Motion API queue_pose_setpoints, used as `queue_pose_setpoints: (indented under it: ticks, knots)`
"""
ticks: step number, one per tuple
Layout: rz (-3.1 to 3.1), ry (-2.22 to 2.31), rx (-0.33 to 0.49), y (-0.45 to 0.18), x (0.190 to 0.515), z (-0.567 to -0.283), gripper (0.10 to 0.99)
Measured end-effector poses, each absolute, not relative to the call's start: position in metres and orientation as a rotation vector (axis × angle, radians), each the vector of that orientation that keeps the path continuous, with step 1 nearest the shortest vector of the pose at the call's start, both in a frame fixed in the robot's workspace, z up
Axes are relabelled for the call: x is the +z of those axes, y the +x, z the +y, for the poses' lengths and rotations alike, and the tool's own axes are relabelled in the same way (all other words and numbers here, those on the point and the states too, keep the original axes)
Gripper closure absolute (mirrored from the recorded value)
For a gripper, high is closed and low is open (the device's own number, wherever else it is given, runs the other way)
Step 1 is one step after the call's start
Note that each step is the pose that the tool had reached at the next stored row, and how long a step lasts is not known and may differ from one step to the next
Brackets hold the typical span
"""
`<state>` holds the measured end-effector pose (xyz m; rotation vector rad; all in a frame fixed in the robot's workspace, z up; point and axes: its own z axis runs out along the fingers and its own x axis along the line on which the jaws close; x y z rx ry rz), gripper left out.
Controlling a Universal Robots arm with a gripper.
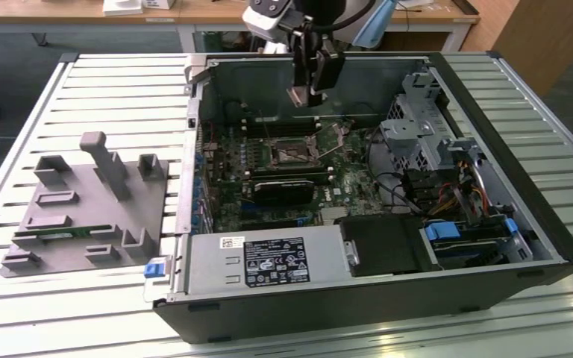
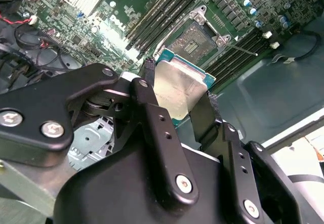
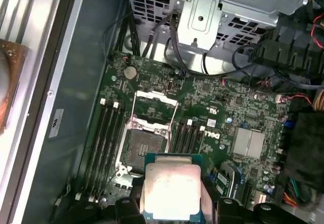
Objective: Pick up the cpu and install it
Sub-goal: 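Place the cpu into insertion slot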
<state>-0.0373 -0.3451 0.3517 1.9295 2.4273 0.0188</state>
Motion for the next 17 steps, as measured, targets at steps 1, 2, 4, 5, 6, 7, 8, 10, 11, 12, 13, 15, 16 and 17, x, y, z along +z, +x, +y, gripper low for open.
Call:
queue_pose_setpoints:
  ticks: [1,2,4,5,6,7,8,10,11,12,13,15,16,17]
  knots:
    - [2.419,1.941,0.017,-0.037,0.350,-0.345,0.557]
    - [2.411,1.952,0.015,-0.037,0.349,-0.344,0.557]
    - [2.398,1.973,0.010,-0.037,0.345,-0.343,0.557]
    - [2.395,1.980,0.008,-0.037,0.344,-0.343,0.557]
    - [2.391,1.986,0.006,-0.037,0.343,-0.343,0.557]
    - [2.389,1.992,0.004,-0.037,0.341,-0.343,0.557]
    - [2.387,1.996,0.002,-0.037,0.340,-0.343,0.557]
    - [2.383,2.000,0.001,-0.037,0.338,-0.343,0.557]
    - [2.382,2.002,0.001,-0.037,0.337,-0.343,0.557]
    - [2.381,2.004,0.001,-0.037,0.336,-0.343,0.557]
    - [2.379,2.005,0.001,-0.037,0.336,-0.343,0.557]
    - [2.377,2.008,0.001,-0.037,0.334,-0.343,0.557]
    - [2.377,2.009,0.001,-0.037,0.334,-0.343,0.557]
    - [2.376,2.009,0.001,-0.037,0.333,-0.343,0.557]
